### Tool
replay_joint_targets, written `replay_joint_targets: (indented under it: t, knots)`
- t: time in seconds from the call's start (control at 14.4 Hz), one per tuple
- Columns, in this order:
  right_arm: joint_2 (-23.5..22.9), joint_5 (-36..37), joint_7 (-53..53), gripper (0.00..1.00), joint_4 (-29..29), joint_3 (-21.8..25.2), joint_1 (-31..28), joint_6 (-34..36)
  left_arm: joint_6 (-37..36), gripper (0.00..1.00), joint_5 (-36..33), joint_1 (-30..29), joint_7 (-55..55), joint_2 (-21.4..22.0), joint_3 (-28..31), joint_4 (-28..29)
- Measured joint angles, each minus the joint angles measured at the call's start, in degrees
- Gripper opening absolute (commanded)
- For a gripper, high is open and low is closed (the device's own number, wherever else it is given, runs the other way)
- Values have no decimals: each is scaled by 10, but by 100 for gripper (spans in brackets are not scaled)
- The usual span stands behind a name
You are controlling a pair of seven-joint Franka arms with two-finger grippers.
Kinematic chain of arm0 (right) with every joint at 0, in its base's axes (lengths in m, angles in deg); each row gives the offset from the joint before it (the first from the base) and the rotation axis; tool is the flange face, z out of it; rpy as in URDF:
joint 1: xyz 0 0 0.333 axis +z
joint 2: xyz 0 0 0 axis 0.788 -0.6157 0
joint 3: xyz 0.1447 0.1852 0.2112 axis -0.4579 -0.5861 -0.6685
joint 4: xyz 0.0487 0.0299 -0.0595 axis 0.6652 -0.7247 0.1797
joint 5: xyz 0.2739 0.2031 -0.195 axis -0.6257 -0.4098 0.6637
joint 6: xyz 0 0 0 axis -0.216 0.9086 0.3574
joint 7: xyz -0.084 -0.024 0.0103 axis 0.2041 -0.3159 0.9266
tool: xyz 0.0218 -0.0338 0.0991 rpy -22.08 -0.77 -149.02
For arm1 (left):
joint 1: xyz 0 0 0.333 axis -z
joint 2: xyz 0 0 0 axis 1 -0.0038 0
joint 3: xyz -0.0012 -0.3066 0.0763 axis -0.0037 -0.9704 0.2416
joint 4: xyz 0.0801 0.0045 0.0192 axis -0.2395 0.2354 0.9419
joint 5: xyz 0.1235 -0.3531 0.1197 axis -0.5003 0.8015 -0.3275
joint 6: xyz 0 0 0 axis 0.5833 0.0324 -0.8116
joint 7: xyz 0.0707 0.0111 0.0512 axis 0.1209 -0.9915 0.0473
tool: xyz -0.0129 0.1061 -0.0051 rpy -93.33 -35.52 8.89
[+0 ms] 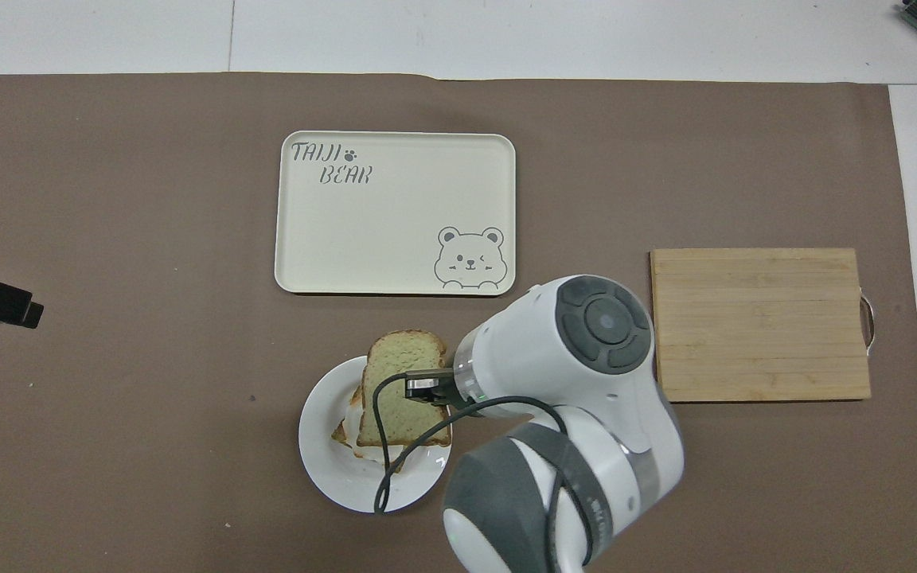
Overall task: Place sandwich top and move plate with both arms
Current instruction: 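Carry the bread slice with the right gripper over the egg plate, then lower the bread onto the egg and open the right gripper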
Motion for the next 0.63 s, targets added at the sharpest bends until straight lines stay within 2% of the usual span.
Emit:
replay_joint_targets:
  t: [0.63]
  knots:
    - [-100, -2, 29, 0, -2, 0, 84, -120, 0, 100, 0, 0, 0, 0, 0, 0]
